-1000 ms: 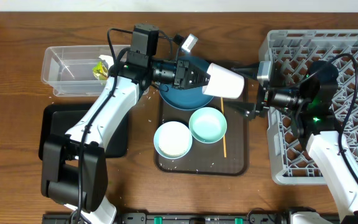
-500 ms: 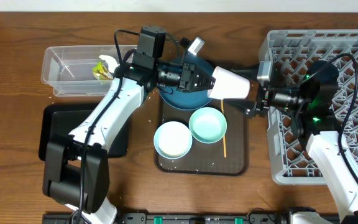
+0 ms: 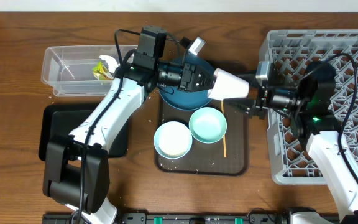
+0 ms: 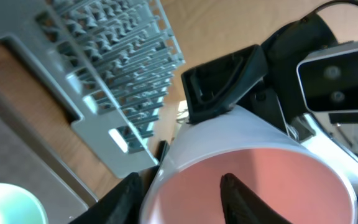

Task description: Sort waste into correct bins and load items into the dishwasher rack

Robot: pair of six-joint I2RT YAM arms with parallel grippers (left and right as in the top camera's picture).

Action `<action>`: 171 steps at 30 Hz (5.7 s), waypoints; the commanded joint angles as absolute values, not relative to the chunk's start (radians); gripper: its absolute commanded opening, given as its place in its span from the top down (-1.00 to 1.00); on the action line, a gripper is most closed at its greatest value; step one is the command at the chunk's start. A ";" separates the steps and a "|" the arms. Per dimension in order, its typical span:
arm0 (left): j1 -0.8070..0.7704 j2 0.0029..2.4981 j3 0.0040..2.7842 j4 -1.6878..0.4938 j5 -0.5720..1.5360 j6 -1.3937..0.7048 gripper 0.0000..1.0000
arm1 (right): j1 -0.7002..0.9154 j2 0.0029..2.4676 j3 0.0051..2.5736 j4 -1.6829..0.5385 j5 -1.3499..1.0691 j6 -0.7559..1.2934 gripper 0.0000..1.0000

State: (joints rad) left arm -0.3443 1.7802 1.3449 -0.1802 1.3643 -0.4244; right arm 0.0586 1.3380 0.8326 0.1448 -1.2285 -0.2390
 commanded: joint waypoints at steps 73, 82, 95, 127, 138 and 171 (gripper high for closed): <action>-0.094 1.439 1.346 -0.830 0.245 -0.176 -0.24 | -0.897 2.110 1.903 -1.186 -0.059 0.109 -0.98; -0.094 1.439 1.346 -0.833 0.245 -0.176 -0.25 | -0.891 2.094 1.903 -1.219 -0.215 0.108 -0.98; -0.094 1.441 1.346 -0.837 0.244 -0.176 -0.37 | -0.701 1.861 1.904 -1.183 -0.452 -0.032 -0.91; -0.094 1.451 1.345 -0.915 0.164 -0.176 -0.40 | 0.372 2.199 1.794 -1.274 -0.181 -0.074 -0.61; -0.094 1.451 1.345 -0.915 0.163 -0.176 -0.41 | 0.393 2.206 1.699 -1.249 -0.123 -0.015 0.01; -0.094 1.451 1.345 -0.915 0.163 -0.176 -0.41 | 0.273 1.958 1.702 -1.245 0.008 -0.004 0.98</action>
State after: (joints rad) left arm -0.0944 1.4475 1.3434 -0.9127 0.1761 -0.1822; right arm 0.3382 2.0583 1.6985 -1.2583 -0.0551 -0.0082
